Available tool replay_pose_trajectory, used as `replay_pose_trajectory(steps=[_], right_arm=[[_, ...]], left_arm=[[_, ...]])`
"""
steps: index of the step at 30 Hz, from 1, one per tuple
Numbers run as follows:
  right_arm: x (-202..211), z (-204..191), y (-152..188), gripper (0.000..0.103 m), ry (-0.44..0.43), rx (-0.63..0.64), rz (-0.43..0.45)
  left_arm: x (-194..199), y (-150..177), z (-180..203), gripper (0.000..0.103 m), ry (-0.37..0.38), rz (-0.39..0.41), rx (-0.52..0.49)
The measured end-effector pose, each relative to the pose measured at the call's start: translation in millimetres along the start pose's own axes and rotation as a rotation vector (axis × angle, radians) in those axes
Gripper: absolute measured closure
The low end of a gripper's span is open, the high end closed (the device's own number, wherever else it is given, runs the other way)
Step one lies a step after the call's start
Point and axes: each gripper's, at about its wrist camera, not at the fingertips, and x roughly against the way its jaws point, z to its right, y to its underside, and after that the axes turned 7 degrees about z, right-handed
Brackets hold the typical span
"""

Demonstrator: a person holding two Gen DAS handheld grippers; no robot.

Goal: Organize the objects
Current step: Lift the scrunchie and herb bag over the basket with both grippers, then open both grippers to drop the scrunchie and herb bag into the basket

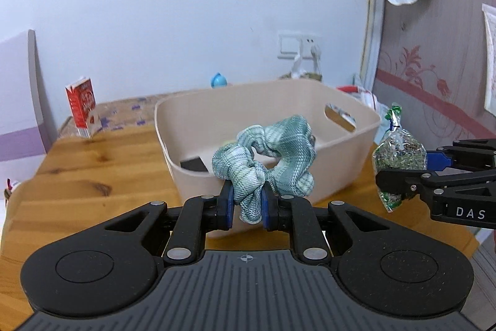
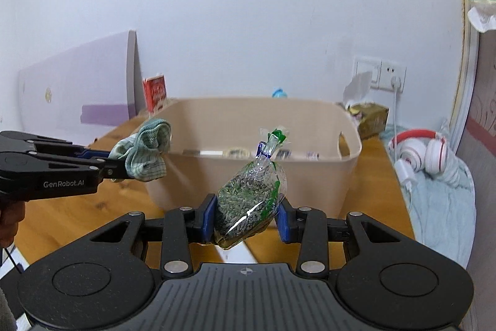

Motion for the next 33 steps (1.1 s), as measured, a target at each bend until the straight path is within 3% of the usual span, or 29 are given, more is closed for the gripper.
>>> replay_pose_trajectory(steps=[8,16,33], right_arm=[[-11.3,6.0,-29.3,0.066,0.006,-0.001,0.067],[-38.8,13.1,-46.4,0.066,0.005,-0.012,0.080],[-105.4,25.9,-33.6,0.066,0.041,0.029,-0.051]], left_arm=[[-13.0,-29.1,-7.5,0.086,-0.033,0.041,0.012],[-52.7,-43.2,-10.6,0.086,-0.071,0.009,0.014],[-128.2,-26.8,-5.5,0.085,-0.137,-0.155,0.040]])
